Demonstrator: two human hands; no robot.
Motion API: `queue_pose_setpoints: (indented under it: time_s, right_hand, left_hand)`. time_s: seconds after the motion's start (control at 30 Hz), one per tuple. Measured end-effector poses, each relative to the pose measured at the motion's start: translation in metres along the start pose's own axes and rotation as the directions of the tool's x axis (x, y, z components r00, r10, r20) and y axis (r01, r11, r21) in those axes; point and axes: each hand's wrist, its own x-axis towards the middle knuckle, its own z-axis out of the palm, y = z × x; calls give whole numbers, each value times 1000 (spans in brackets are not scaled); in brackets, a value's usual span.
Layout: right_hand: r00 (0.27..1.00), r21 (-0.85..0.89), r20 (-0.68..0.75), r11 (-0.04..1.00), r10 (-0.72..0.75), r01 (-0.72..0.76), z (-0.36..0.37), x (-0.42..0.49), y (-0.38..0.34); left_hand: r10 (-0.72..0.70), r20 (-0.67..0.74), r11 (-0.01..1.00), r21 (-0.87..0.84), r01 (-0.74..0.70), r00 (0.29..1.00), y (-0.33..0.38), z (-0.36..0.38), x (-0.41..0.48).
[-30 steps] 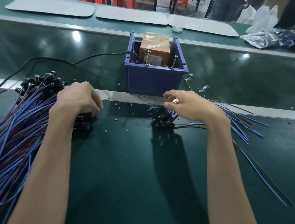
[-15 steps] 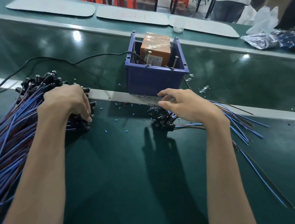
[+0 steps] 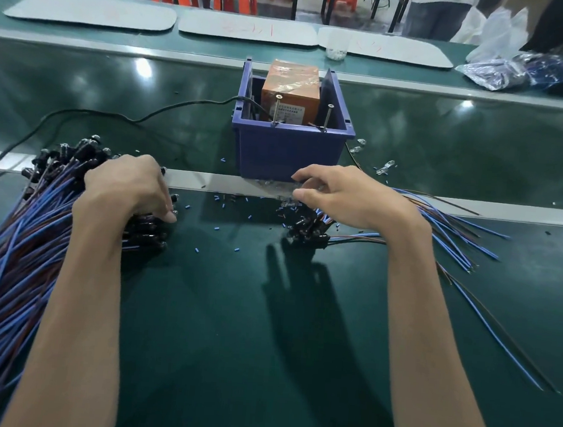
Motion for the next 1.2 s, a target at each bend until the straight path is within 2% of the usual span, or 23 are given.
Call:
queue_pose_setpoints:
  time_s: [0.13,0.27,0.43,0.53,0.6,0.67,0.8,0.93,1.0,1.07,1.13,1.2]
  right_hand:
    - [999,27,-7,998,-50,51,2,2,-4]
    - [994,111,-33,988,-101,104,8,5,-12]
    - [992,143,-12,981,-128,129,16,7,-17]
    - [984,272,-19,946,-176,175,15,7,-18]
    - [974,404,-76,887,-213,226,13,6,-18]
    - [969,478,-124,843,-214,247,11,3,-18]
    - [967,541,-171,802,-189,253,9,4,-16]
    - [968,492,-205,840,-144,229,11,7,-14]
    - [966,494,-226,840,-124,223,11,8,-14]
    - [962,494,-249,839,-115,228,10,9,-14]
    - [955,486,-281,843,-98,230,9,9,-16]
    - [946,499,-323,842,-39,205,8,10,-16]
  left_hand:
    - [124,-177,983,-115,-146,976,15,-7,-7]
    - [286,-319,879,-289,-380,904,41,-5,-14]
    - [476,-382,604,-513,-610,792,77,5,-32]
    - [497,-420,367,-692,-622,760,93,4,-49]
    - [482,-432,230,-777,-586,762,101,4,-58]
    - [477,-418,143,-831,-538,773,104,4,-63]
    - [507,-376,89,-872,-481,776,102,5,-63]
    - [470,-353,-31,-923,-384,809,104,5,-61]
    - [448,-283,-168,-958,-231,848,105,1,-58]
    - [421,-139,-360,-933,25,896,103,-5,-52]
    - [389,30,-542,-801,255,921,97,-7,-46]
    - [332,170,-646,-675,355,928,93,-6,-43]
